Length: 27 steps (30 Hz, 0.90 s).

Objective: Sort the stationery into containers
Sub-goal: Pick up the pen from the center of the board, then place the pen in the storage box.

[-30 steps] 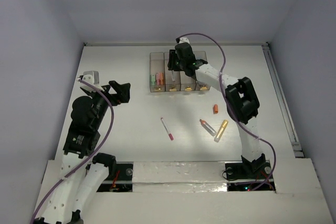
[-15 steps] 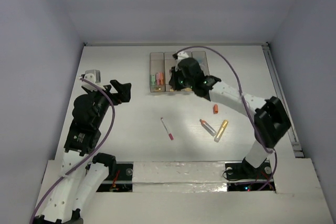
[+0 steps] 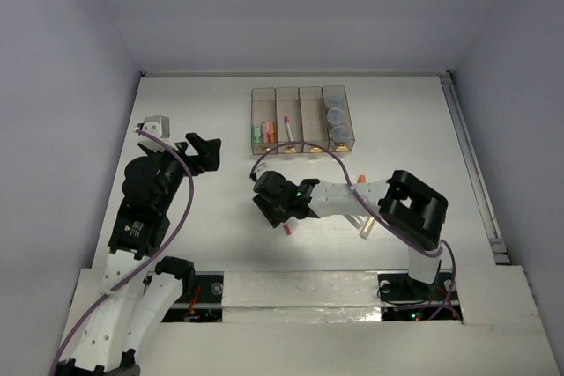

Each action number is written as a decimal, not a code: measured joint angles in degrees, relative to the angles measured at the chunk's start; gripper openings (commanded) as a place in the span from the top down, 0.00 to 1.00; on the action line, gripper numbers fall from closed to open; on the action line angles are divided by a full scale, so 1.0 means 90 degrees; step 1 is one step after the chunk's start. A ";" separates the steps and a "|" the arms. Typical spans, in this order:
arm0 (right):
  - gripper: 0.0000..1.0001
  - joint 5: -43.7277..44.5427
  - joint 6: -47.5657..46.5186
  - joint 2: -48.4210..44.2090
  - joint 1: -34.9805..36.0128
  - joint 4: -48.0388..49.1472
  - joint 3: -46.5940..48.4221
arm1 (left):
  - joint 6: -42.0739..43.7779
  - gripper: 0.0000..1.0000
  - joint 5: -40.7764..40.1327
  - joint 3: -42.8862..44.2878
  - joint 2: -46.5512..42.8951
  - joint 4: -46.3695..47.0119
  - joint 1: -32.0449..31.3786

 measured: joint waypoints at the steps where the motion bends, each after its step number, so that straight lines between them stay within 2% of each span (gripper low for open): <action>1: 0.76 0.0107 0.0046 0.0073 0.0010 -0.0010 0.0075 | 0.0000 0.05 -0.0002 0.0000 0.0002 0.0000 0.0000; 3: 0.94 0.0238 0.0107 0.0131 0.0010 0.0041 0.0124 | 0.0002 0.05 0.0002 0.0000 0.0005 0.0007 0.0032; 4: 1.00 0.0272 0.0131 0.0153 0.0010 0.0063 0.0143 | 0.0002 0.05 0.0002 0.0000 0.0007 0.0005 0.0044; 15: 1.00 0.0544 0.0126 0.0080 -0.0165 0.0151 0.0146 | 0.0007 0.05 0.0007 0.0000 0.0017 0.0007 0.0073; 19: 1.00 0.0488 0.0032 -0.0061 -0.1083 0.0396 0.0396 | 0.0012 0.05 0.0024 0.0000 0.0017 0.0007 0.0073; 23: 1.00 0.0372 -0.0061 -0.0034 -0.2171 0.0675 0.1435 | 0.0015 0.05 0.0032 0.0000 0.0000 0.0007 0.0073; 27: 1.00 0.0270 -0.0121 0.0274 -0.2805 0.0993 0.2645 | 0.0015 0.05 0.0044 0.0000 -0.0005 0.0007 0.0073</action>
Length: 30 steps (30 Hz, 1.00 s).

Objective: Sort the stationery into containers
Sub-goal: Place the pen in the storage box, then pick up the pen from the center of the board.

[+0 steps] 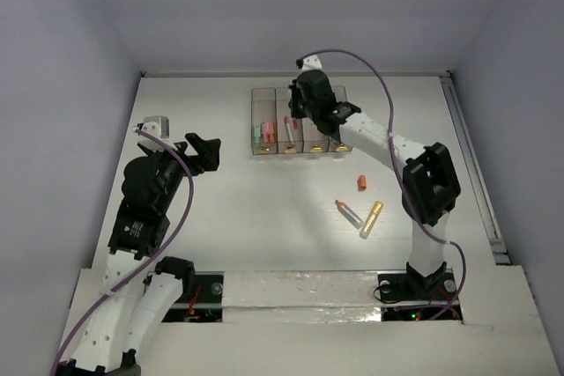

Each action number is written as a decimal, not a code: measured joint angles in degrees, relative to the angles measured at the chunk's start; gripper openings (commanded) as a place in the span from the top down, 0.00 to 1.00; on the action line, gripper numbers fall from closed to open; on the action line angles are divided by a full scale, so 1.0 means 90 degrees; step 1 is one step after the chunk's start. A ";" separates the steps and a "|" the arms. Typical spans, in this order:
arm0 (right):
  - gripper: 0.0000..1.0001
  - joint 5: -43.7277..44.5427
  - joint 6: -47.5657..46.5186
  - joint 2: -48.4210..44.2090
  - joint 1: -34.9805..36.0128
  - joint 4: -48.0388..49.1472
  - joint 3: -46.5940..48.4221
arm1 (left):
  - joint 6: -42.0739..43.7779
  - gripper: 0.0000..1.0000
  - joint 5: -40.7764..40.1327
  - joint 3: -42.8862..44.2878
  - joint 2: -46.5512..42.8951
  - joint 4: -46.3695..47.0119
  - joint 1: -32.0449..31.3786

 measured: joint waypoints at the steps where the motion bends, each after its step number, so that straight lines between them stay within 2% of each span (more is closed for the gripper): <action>1: 1.00 -0.0066 0.0010 0.0136 -0.0117 0.0039 0.0301 | 0.0000 0.05 0.0002 0.0000 -0.0005 0.0000 0.0000; 4: 1.00 -0.0308 0.0109 0.0578 -0.0374 0.0102 0.0923 | 0.0000 0.05 0.0005 0.0000 -0.0027 0.0000 0.0000; 8: 0.98 -0.0646 0.0284 0.1134 -0.0573 0.0078 0.1217 | 0.0000 0.05 0.0005 0.0000 -0.0024 0.0000 0.0000; 9: 0.93 -0.0707 0.0347 0.1248 -0.0585 0.0046 0.1229 | 0.0000 0.05 0.0005 0.0000 -0.0024 0.0000 0.0000; 10: 0.79 -0.0760 0.0403 0.1348 -0.0590 0.0027 0.1231 | 0.0000 0.05 0.0005 0.0000 -0.0022 0.0000 0.0000; 13: 0.49 -0.0882 0.0556 0.1554 -0.0588 -0.0049 0.1239 | 0.0002 0.05 0.0005 0.0000 -0.0017 0.0002 0.0000; 14: 0.43 -0.0918 0.0588 0.1571 -0.0588 -0.0100 0.1239 | 0.0002 0.05 0.0005 0.0000 -0.0017 0.0000 0.0000; 18: 0.34 -0.1001 0.0622 0.1542 -0.0585 -0.0092 0.1239 | 0.0002 0.05 0.0002 0.0000 -0.0015 0.0000 0.0000; 20: 0.34 -0.1013 0.0612 0.1474 -0.0585 -0.0078 0.1195 | 0.0002 0.05 0.0005 0.0000 -0.0012 0.0002 0.0000; 21: 0.35 -0.1013 0.0607 0.1384 -0.0585 -0.0061 0.1107 | 0.0000 0.05 0.0005 0.0000 -0.0007 0.0000 0.0000; 23: 0.59 -0.0986 0.0563 0.1035 -0.0585 0.0017 0.0702 | 0.0002 0.05 0.0005 0.0000 -0.0002 0.0002 0.0000; 24: 0.77 -0.0957 0.0561 0.0772 -0.0585 0.0097 0.0391 | 0.0002 0.06 0.0005 0.0000 0.0000 0.0002 0.0000; 25: 1.00 -0.0906 0.0546 0.0432 -0.0585 0.0211 -0.0036 | 0.0002 0.06 0.0005 0.0000 0.0000 0.0002 0.0000; 30: 1.00 -0.0493 0.0619 -0.1710 -0.0585 0.0505 -0.2431 | 0.0000 0.06 0.0012 0.0000 0.0005 0.0024 -0.0005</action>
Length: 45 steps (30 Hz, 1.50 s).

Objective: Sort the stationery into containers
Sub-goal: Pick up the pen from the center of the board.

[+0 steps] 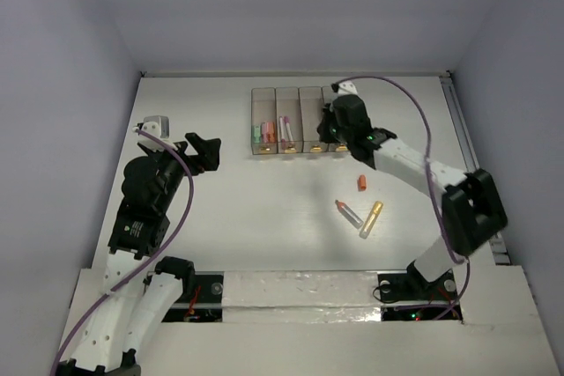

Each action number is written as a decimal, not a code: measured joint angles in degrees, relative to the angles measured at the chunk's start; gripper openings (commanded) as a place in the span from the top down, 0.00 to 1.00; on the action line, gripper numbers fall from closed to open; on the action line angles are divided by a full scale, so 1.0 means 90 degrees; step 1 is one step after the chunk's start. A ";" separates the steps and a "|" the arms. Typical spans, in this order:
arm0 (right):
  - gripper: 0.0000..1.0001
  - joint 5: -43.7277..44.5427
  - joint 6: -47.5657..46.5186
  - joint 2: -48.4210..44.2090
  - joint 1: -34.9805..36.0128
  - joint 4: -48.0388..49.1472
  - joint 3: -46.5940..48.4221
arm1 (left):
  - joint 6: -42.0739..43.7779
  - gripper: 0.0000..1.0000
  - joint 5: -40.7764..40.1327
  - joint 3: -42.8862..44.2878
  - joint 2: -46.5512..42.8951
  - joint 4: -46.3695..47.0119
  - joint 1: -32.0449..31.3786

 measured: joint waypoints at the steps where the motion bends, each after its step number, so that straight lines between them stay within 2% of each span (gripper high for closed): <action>1: 1.00 0.0095 0.0029 -0.0435 0.0000 0.0012 -0.0454 | 0.0002 0.06 0.0012 0.0000 0.0000 0.0005 0.0000; 6: 1.00 0.0393 0.0345 -0.2297 -0.0032 -0.0410 -0.2538 | 0.0000 0.06 0.0036 0.0000 -0.0005 0.0024 -0.0058; 10: 1.00 0.0500 0.0930 -0.3215 -0.0039 -0.1511 -0.3575 | 0.0002 0.06 0.0058 0.0000 -0.0015 0.0024 -0.0119; 14: 1.00 0.0733 0.1588 -0.3733 -0.0044 -0.2574 -0.3823 | 0.0002 0.06 0.0063 0.0000 -0.0024 0.0022 -0.0240; 18: 1.00 0.1129 0.2091 -0.3662 -0.0180 -0.3077 -0.3779 | 0.0005 0.06 0.0061 0.0000 -0.0044 0.0017 -0.0386; 21: 0.65 0.1324 0.2351 -0.3240 -0.0374 -0.3373 -0.3657 | 0.0010 0.06 0.0041 0.0000 -0.0109 0.0015 -0.0510; 22: 0.47 0.1370 0.2431 -0.3101 -0.0454 -0.3439 -0.3621 | 0.0012 0.06 0.0036 0.0000 -0.0124 0.0012 -0.0563; 23: 0.37 0.1404 0.2480 -0.3007 -0.0515 -0.3487 -0.3604 | 0.0022 0.06 0.0032 0.0000 -0.0146 0.0010 -0.0612; 24: 0.33 0.1423 0.2497 -0.2960 -0.0573 -0.3519 -0.3602 | 0.0029 0.06 0.0007 0.0000 -0.0175 0.0007 -0.0675; 25: 0.33 0.1445 0.2506 -0.2939 -0.0614 -0.3565 -0.3602 | 0.0032 0.06 -0.0010 0.0000 -0.0206 0.0007 -0.0731; 28: 0.37 0.1435 0.2545 -0.2905 -0.0651 -0.3628 -0.3589 | 0.0053 0.06 -0.0058 0.0000 -0.0294 0.0007 -0.0882; 31: 0.46 0.1396 0.2552 -0.2676 -0.0668 -0.3616 -0.3534 | 0.0080 0.06 -0.0102 0.0000 -0.0342 -0.0010 -0.0967; 34: 0.52 0.1214 0.2548 -0.2363 -0.0668 -0.3534 -0.3524 | 0.0107 0.06 -0.0158 0.0000 -0.0384 -0.0044 -0.1037; 37: 0.72 0.1056 0.2548 -0.2035 -0.0668 -0.3405 -0.3521 | 0.0129 0.06 -0.0209 0.0000 -0.0415 -0.0049 -0.1044; 40: 0.85 0.1064 0.2545 -0.1928 -0.0668 -0.3366 -0.3424 | 0.0129 0.06 -0.0238 0.0000 -0.0418 -0.0056 -0.1044; 45: 0.91 0.1224 0.2407 -0.1989 -0.0668 -0.3577 -0.3305 | 0.0143 0.06 -0.0255 0.0000 -0.0415 -0.0061 -0.1044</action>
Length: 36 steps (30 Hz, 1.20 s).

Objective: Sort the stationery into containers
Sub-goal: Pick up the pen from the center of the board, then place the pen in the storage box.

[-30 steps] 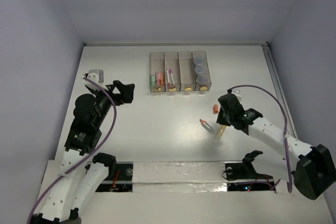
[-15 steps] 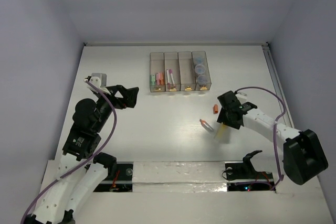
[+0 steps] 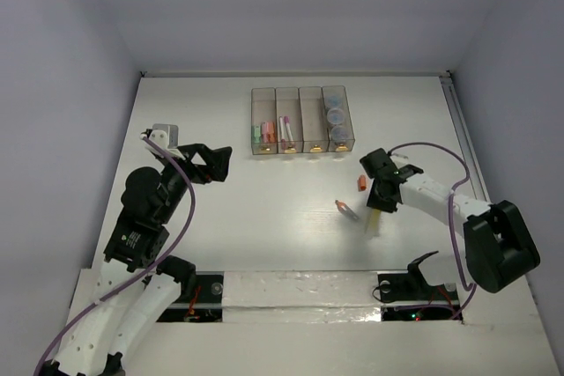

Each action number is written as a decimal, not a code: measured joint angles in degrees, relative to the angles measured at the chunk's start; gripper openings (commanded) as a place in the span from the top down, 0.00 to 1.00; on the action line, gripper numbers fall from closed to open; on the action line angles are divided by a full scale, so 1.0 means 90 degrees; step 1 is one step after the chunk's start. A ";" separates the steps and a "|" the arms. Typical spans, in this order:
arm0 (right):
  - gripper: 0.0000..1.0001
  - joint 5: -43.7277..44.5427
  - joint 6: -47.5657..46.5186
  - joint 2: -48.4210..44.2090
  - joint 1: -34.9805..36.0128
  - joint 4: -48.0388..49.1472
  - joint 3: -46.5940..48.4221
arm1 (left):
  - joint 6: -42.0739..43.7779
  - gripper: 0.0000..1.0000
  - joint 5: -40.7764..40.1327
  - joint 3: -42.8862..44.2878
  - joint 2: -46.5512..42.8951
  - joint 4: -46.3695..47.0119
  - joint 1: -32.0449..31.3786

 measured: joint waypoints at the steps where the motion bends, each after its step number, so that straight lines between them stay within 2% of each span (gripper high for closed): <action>1: 0.93 0.0061 -0.0070 -0.0015 0.0000 -0.0136 0.0138 | 0.0002 0.06 0.0000 0.0000 0.0000 0.0000 0.0000; 6: 0.98 0.0007 -0.0651 -0.0187 -0.0027 -0.0316 0.1037 | 0.0005 0.06 -0.0019 0.0000 0.0005 -0.0002 0.0000; 9: 0.98 -0.0384 -0.1129 -0.0369 -0.0029 0.0092 0.1494 | 0.0007 0.06 -0.0024 0.0000 0.0010 -0.0002 0.0000; 12: 0.99 -0.0879 -0.1622 -0.0087 -0.0029 0.0668 0.2188 | 0.0007 0.06 -0.0024 0.0000 0.0019 -0.0002 0.0000; 19: 1.00 -0.2018 -0.2844 0.2463 -0.0034 0.1865 0.4838 | 0.0010 0.06 -0.0024 0.0000 0.0015 -0.0002 0.0117; 24: 1.00 -0.2203 -0.3594 0.4114 -0.0034 0.1741 0.6900 | 0.0010 0.06 -0.0022 0.0000 -0.0056 -0.0002 0.0270; 28: 0.97 -0.2166 -0.3881 0.4937 -0.0034 0.1651 0.7868 | 0.0012 0.06 -0.0024 0.0000 -0.0075 -0.0002 0.0316; 31: 0.83 -0.2042 -0.3942 0.5306 -0.0034 0.1518 0.8223 | 0.0012 0.06 -0.0022 0.0000 -0.0075 -0.0002 0.0355; 32: 0.67 -0.2016 -0.3942 0.5394 -0.0034 0.1469 0.8308 | 0.0012 0.06 -0.0024 0.0000 -0.0073 -0.0002 0.0355; 34: 0.51 -0.1902 -0.3934 0.5540 -0.0034 0.1401 0.8403 | 0.0012 0.06 -0.0022 0.0000 -0.0073 -0.0002 0.0355; 35: 0.38 -0.1865 -0.3934 0.5569 -0.0034 0.1389 0.8410 | 0.0012 0.06 -0.0022 0.0000 -0.0073 -0.0002 0.0355; 36: 0.34 -0.1817 -0.3929 0.5586 -0.0034 0.1358 0.8410 | 0.0012 0.06 -0.0022 0.0000 -0.0073 -0.0002 0.0355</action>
